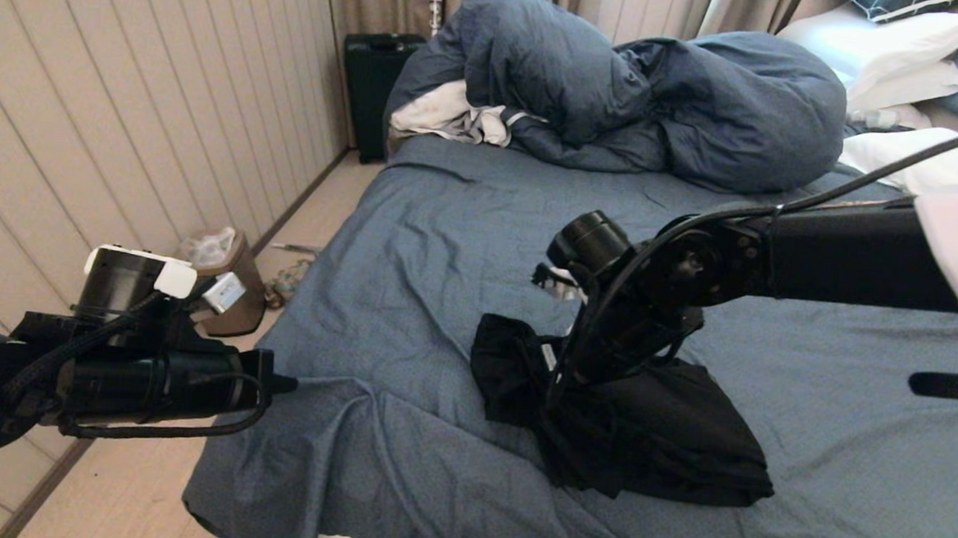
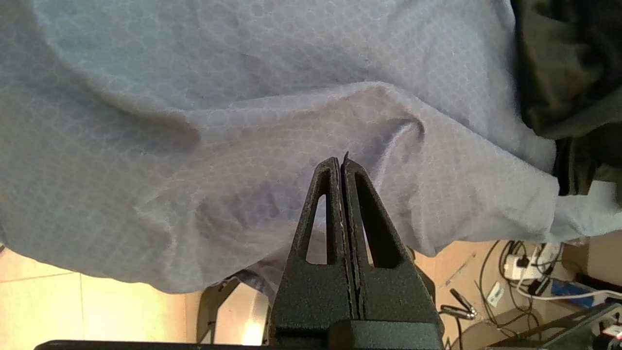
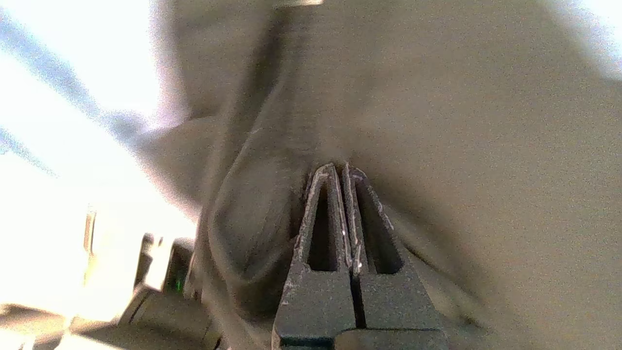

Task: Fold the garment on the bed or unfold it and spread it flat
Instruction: Fold the black T-shirt

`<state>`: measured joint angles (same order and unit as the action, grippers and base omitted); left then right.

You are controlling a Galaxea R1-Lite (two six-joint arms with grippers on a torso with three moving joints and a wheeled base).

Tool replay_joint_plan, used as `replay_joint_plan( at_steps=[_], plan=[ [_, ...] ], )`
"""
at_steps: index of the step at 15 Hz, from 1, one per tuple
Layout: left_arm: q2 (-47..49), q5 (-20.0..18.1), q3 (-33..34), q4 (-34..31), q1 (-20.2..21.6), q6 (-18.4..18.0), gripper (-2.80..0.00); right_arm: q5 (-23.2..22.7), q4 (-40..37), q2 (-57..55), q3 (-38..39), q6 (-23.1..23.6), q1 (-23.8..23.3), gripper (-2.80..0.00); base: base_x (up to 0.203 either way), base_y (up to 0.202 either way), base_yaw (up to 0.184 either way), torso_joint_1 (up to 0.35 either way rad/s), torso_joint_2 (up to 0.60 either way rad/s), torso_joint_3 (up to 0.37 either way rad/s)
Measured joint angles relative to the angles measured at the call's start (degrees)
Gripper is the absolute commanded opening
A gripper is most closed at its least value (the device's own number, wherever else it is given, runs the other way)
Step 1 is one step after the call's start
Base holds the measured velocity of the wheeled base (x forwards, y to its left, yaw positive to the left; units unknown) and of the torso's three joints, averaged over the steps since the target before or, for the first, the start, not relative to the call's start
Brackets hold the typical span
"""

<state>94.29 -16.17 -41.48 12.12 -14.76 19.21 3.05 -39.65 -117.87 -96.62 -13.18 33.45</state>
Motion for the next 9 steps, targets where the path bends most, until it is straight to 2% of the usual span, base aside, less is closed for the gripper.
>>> replay_joint_plan(
  at_steps=[3, 5, 7, 9],
  plan=[
    [0.2, 0.0, 0.0, 0.1, 0.0, 0.1, -2.8, -0.1, 0.1, -0.1, 1.6, -1.9, 8.1, -2.8, 0.0, 0.0, 0.0, 0.0, 0.0, 0.0],
    [0.3, 0.0, -0.1, 0.0, 0.0, 0.1, -2.8, -0.1, 0.1, 0.0, 2.2, -2.9, 11.9, -2.8, 0.0, 0.0, 0.0, 0.0, 0.0, 0.0],
    [0.3, 0.0, -0.1, 0.0, 0.0, 0.1, -2.8, 0.0, 0.1, 0.8, 2.3, -3.3, 11.9, -2.8, 0.0, 0.0, 0.0, 0.0, 0.0, 0.0],
    [0.4, 0.0, -0.1, 0.0, 0.0, 0.1, -2.8, 0.0, 0.1, 2.7, 2.4, -3.3, 9.4, -2.8, 0.0, 0.0, 0.0, 0.0, 0.0, 0.0]
  ],
)
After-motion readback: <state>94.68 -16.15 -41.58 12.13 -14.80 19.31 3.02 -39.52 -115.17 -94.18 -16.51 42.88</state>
